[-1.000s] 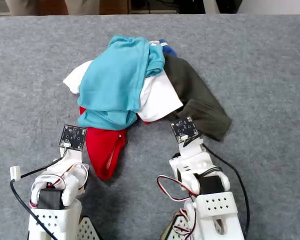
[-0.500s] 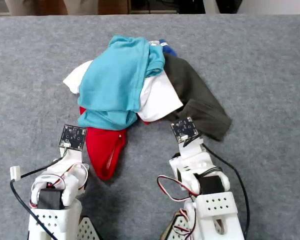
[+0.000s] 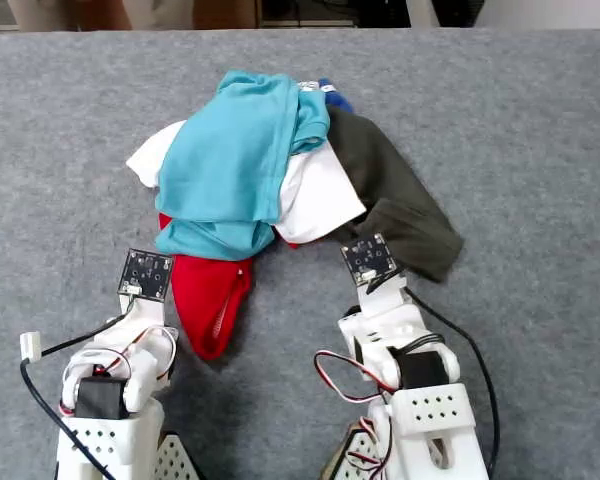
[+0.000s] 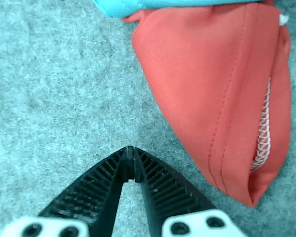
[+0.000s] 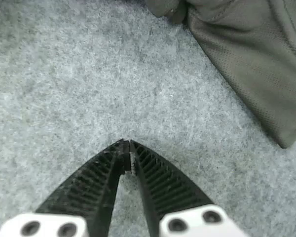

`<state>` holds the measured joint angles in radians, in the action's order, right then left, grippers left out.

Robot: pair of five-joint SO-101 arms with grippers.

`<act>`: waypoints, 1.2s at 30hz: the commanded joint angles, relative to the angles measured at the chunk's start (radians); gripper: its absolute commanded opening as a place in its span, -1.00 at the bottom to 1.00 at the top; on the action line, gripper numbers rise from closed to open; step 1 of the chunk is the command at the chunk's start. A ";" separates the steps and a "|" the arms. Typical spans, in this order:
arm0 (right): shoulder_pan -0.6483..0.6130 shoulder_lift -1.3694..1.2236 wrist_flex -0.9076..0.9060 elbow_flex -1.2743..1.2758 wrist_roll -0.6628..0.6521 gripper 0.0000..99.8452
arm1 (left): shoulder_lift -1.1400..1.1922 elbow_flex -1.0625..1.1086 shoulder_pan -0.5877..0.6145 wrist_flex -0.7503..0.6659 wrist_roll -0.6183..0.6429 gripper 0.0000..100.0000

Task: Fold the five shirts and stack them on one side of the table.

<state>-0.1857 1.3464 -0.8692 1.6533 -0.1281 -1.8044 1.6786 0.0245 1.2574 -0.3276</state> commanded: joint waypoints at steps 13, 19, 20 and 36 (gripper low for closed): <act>-0.013 0.012 0.020 -0.002 -0.002 -0.99 | -0.001 0.012 0.008 0.005 0.003 -0.96; -0.013 0.012 0.020 -0.002 -0.002 -0.99 | -0.001 0.012 -0.018 0.005 0.005 -0.96; -0.013 0.012 0.020 -0.002 -0.002 -0.99 | 0.002 0.012 -0.018 0.005 0.005 -0.96; -0.013 0.012 0.020 -0.002 -0.003 -0.99 | -0.001 0.012 -0.017 0.006 0.003 -0.96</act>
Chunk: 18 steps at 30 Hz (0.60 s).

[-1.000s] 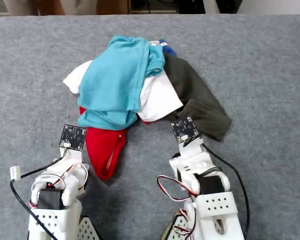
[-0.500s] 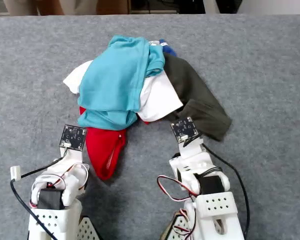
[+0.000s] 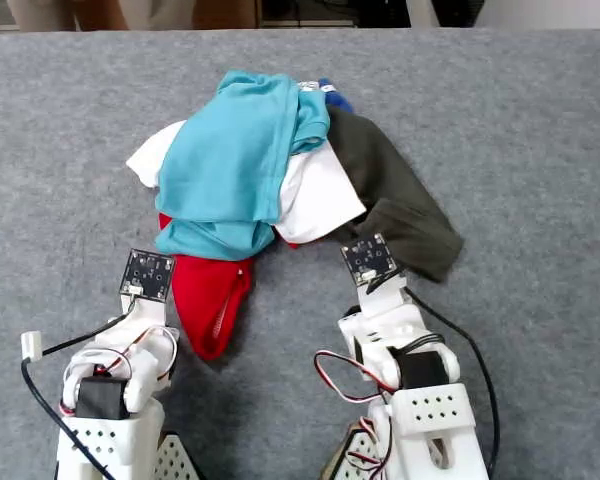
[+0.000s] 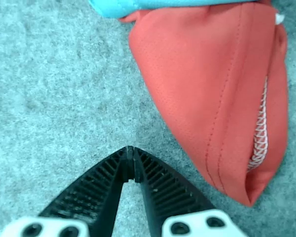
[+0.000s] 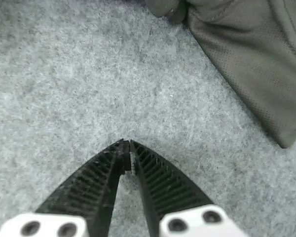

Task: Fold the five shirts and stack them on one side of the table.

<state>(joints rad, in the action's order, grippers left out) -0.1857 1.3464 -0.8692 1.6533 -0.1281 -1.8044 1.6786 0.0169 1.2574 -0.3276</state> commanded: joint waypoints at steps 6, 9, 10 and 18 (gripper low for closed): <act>-0.013 0.012 0.020 -0.002 -0.003 -0.99 | -0.001 0.012 -0.005 0.011 0.003 -0.96; -0.013 0.012 0.020 -0.002 -0.003 -0.99 | -0.001 0.012 -0.005 0.011 0.003 -0.96; -0.013 0.012 0.020 -0.002 -0.003 -0.99 | -0.001 0.012 -0.005 0.011 0.003 -0.96; -0.005 0.010 0.011 -0.039 -0.002 -0.99 | -0.001 0.012 -0.005 0.011 0.003 -0.96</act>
<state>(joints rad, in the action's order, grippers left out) -0.1857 1.3464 -0.8692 1.6533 -0.1281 -1.8044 1.6786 0.0169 1.2666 -0.3276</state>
